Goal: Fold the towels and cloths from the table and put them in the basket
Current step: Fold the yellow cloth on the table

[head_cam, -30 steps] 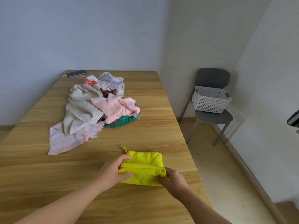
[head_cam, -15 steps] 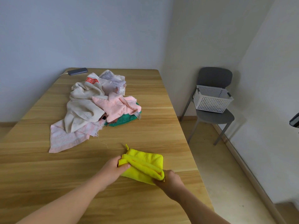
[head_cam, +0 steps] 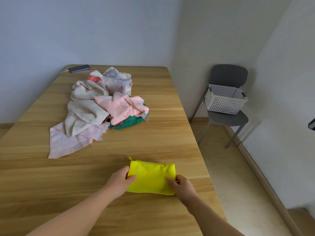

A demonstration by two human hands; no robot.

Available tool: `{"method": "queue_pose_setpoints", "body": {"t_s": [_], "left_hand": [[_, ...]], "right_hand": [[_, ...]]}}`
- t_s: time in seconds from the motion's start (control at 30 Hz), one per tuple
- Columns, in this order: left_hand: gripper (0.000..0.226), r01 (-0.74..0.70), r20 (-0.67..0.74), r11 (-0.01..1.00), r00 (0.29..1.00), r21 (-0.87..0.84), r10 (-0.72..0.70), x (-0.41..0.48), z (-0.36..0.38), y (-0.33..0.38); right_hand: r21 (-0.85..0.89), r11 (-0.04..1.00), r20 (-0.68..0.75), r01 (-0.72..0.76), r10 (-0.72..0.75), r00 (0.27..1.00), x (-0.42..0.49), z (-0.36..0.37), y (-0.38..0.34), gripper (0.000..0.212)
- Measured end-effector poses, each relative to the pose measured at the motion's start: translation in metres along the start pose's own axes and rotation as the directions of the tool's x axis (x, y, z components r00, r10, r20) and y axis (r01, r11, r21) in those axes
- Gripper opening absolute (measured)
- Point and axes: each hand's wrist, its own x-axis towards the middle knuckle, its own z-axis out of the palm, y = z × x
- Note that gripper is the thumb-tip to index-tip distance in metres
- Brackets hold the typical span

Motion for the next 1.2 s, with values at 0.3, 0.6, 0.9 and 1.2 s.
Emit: {"method": "queue_pose_setpoints", "body": {"t_s": [0.3, 0.6, 0.9, 1.2], "left_hand": [[0.025, 0.119, -0.096, 0.962, 0.991, 0.246, -0.098, 0.019, 0.015, 0.014], [0.053, -0.182, -0.277, 0.700, 0.827, 0.691, 0.489, 0.012, 0.029, 0.021], [0.107, -0.218, 0.148, 0.752, 0.976, 0.621, 0.161, 0.016, 0.027, 0.016], [0.062, 0.146, 0.016, 0.854, 0.984, 0.499, -0.178, 0.005, 0.028, 0.040]], "right_hand": [[-0.058, 0.987, -0.115, -0.147, 0.140, 0.983, 0.012, 0.004, -0.005, 0.016], [-0.488, 0.870, -0.337, 0.063, -0.255, 0.907, 0.007, 0.012, -0.003, 0.019], [-0.676, 0.673, 0.132, 0.300, -0.290, 0.948, 0.014, 0.016, 0.000, 0.099], [-0.668, 0.729, 0.078, 0.147, -0.129, 0.989, 0.004, 0.010, -0.006, 0.056]]}}
